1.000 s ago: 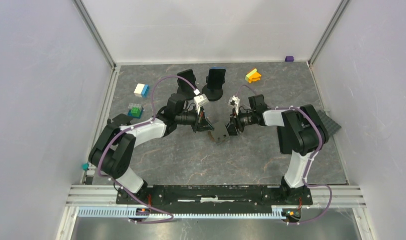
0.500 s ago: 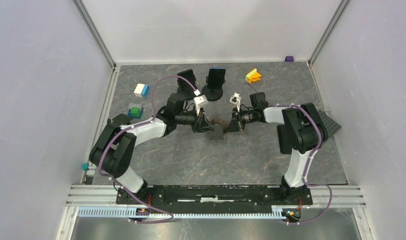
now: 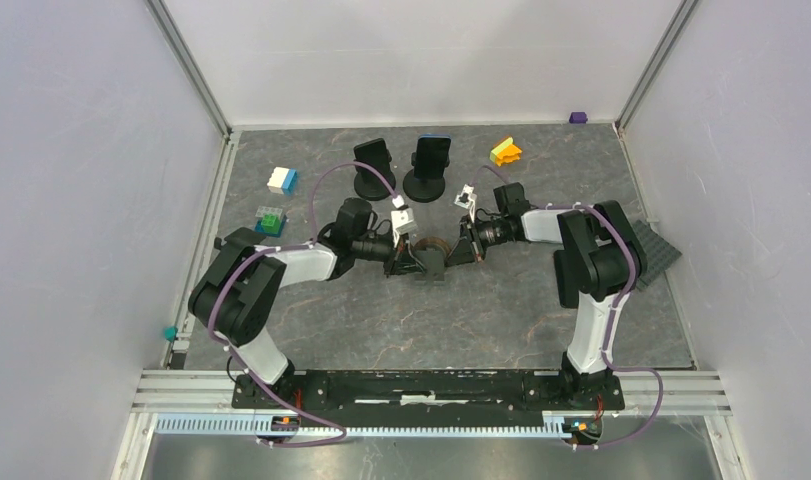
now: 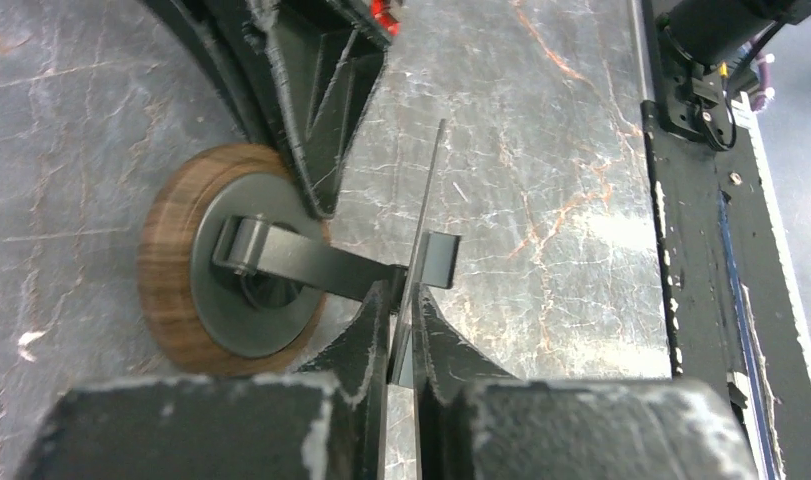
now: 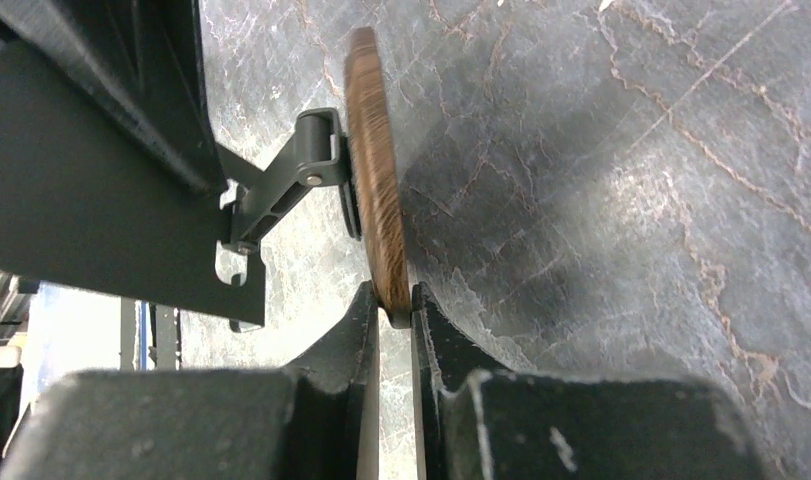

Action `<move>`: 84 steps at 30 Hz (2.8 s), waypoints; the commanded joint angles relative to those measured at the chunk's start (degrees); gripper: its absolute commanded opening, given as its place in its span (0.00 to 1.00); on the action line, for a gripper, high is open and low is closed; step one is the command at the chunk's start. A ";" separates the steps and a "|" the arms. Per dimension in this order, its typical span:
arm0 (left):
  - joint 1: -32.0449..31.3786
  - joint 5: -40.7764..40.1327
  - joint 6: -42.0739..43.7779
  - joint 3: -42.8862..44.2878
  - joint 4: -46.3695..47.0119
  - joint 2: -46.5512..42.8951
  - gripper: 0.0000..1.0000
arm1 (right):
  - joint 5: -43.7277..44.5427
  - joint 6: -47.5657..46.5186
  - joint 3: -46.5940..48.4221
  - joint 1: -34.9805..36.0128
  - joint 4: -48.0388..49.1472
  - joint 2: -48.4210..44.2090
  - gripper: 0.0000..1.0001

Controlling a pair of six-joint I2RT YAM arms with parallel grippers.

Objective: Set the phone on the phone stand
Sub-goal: Adjust the phone stand at the center of the board.

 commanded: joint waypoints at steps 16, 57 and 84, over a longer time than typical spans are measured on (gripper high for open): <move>-0.25 -6.61 10.55 -5.49 11.03 -4.56 0.02 | 10.67 -1.94 2.15 0.23 -5.84 5.75 0.00; -4.65 -24.80 28.41 -10.63 19.09 -5.90 0.02 | 15.73 -0.73 2.96 0.39 -6.19 8.01 0.00; -1.67 -5.64 -11.06 2.13 4.64 -2.61 0.02 | 18.01 -12.88 6.45 -4.46 -18.82 -3.89 0.64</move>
